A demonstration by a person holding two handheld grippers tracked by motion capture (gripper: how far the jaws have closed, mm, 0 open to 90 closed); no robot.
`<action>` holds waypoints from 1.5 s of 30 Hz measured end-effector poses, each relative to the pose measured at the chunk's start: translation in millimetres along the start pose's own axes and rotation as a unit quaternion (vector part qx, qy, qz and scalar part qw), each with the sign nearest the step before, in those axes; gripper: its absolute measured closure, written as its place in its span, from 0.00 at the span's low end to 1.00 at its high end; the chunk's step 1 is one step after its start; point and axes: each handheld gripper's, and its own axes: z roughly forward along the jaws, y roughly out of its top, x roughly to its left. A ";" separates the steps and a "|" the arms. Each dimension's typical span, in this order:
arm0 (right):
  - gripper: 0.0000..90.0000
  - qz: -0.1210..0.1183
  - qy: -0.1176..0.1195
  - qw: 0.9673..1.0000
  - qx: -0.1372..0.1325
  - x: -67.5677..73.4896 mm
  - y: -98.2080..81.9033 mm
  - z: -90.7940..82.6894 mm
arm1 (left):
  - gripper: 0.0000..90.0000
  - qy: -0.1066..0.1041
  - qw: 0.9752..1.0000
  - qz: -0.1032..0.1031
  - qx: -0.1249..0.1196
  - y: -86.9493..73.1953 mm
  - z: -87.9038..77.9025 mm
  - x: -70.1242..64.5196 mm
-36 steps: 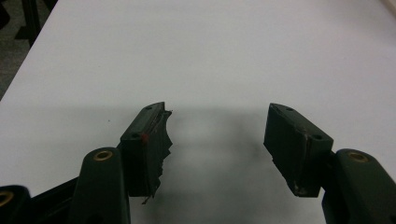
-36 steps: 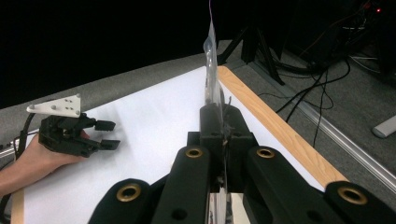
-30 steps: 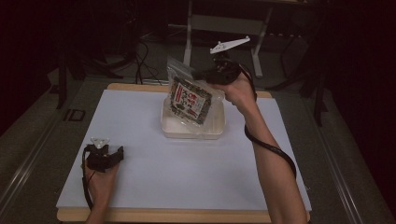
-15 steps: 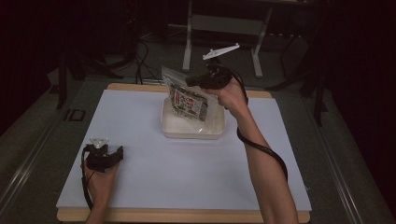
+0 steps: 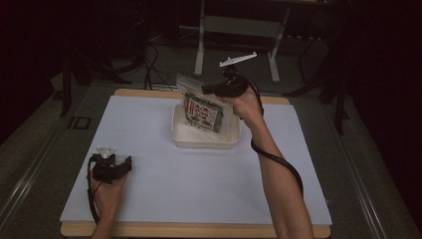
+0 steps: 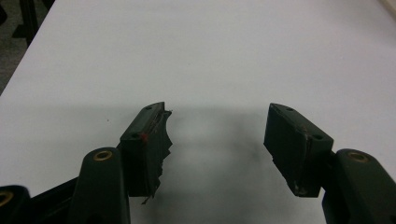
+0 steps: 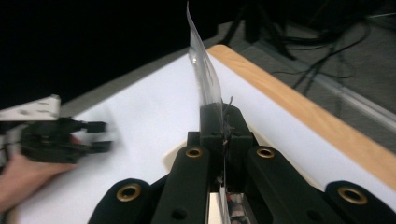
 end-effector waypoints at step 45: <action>0.31 -0.015 -0.225 0.974 0.011 -24.4 -14.1 -20.6 | 0.43 -0.008 1.000 -0.019 -0.001 -0.3 -0.1 3.6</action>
